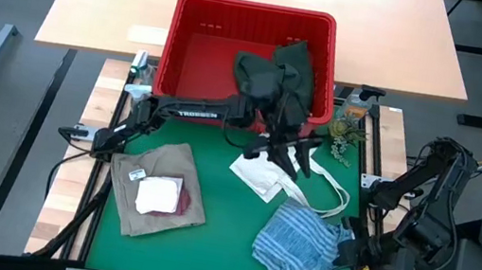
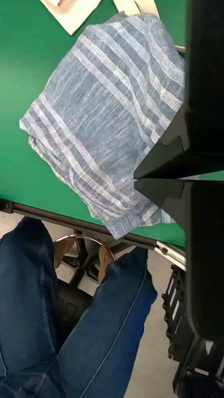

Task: Fold Laundry from Bin
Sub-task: Fold the blue polo shirt

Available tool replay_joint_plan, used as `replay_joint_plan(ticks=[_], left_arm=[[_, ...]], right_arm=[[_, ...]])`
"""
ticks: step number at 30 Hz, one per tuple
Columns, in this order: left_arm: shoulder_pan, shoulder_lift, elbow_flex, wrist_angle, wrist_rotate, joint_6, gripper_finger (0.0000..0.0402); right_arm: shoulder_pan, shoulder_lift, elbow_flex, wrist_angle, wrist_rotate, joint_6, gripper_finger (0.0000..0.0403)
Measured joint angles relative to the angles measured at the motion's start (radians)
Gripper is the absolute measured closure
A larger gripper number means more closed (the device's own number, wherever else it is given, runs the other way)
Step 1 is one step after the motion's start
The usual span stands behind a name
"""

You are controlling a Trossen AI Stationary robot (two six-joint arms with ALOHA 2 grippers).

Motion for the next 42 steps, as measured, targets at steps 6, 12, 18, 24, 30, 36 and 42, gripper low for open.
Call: replay_joint_plan(ticks=[6, 12, 18, 24, 30, 36, 42], left_arm=[[-0.017, 0.001, 0.002, 0.042, -0.111, 0.002, 0.0276], [-0.045, 0.003, 0.003, 0.064, -0.444, 0.028, 0.0276], [-0.045, 0.003, 0.003, 0.057, -0.633, 0.144, 0.0276], [-0.066, -0.027, 0.002, -0.276, -0.772, 0.426, 0.0276], [-0.186, -0.181, 0.004, -0.895, -1.494, 0.751, 0.0276], [-0.320, -0.226, 0.003, -1.238, -1.561, 0.715, 0.0276], [-0.417, -0.171, 0.004, -1.322, -1.536, 0.600, 0.0276]], right_arm=[[0.000, 0.000, 0.000, 0.000, 0.000, 0.000, 0.0402], [0.000, 0.000, 0.000, 0.000, -0.001, 0.000, 0.0402], [0.000, 0.000, 0.000, 0.001, -0.001, 0.006, 0.0402], [0.000, 0.000, 0.000, 0.003, -0.001, 0.025, 0.0402], [0.000, 0.000, 0.000, 0.010, -0.001, 0.025, 0.0402], [-0.015, 0.003, 0.000, 0.024, 0.056, 0.027, 0.0402], [-0.014, 0.019, 0.000, 0.078, 0.195, 0.026, 0.0402]])
